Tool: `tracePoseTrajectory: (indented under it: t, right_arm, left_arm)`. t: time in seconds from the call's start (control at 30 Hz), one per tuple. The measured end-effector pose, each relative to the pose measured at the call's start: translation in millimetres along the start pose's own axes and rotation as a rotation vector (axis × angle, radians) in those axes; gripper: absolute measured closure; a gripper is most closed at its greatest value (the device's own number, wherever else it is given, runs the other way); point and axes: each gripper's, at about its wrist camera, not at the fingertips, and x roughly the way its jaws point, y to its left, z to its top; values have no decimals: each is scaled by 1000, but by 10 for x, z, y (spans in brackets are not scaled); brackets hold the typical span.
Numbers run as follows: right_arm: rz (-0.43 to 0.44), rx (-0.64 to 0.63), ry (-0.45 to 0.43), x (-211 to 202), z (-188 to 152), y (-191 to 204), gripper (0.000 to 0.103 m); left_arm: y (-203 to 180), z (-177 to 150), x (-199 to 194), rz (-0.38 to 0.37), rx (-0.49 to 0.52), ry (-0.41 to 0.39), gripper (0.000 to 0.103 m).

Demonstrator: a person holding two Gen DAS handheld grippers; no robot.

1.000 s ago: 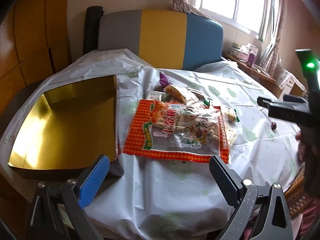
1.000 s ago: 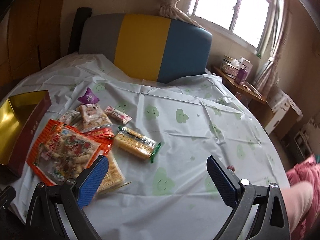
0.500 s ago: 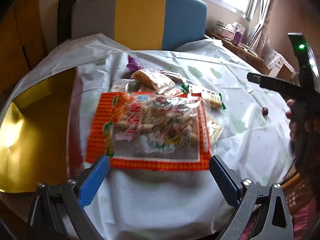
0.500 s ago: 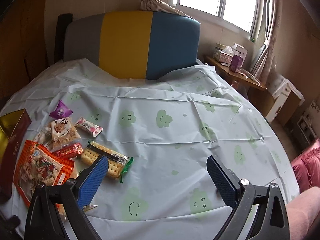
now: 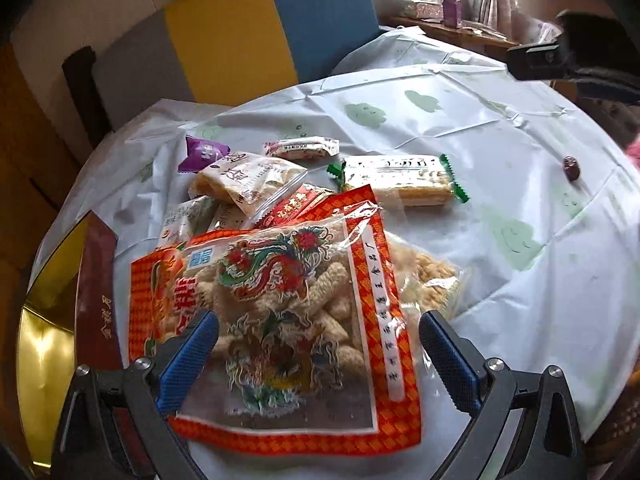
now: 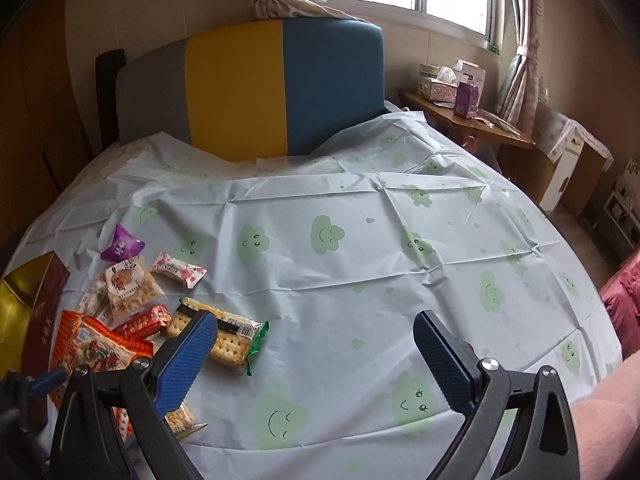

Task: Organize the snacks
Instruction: 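Move the left tool to the orange-bordered snack bag and close on it, then lift the orange-bordered snack bag with the left tool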

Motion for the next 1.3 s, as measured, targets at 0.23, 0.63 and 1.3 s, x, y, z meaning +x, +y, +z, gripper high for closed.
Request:
tracePoseTrajectory:
  t: [0.23, 0.63, 1.3]
  right_arm:
    - [10, -24, 24, 53, -2, 36, 3]
    - [100, -114, 109, 169, -109, 244, 65]
    - [368, -376, 341, 485, -580, 1176, 17]
  left_arm:
    - [113, -59, -57, -91, -8, -51, 30]
    - [421, -246, -277, -196, -75, -121, 92]
    - [874, -394, -783, -266, -235, -254, 93]
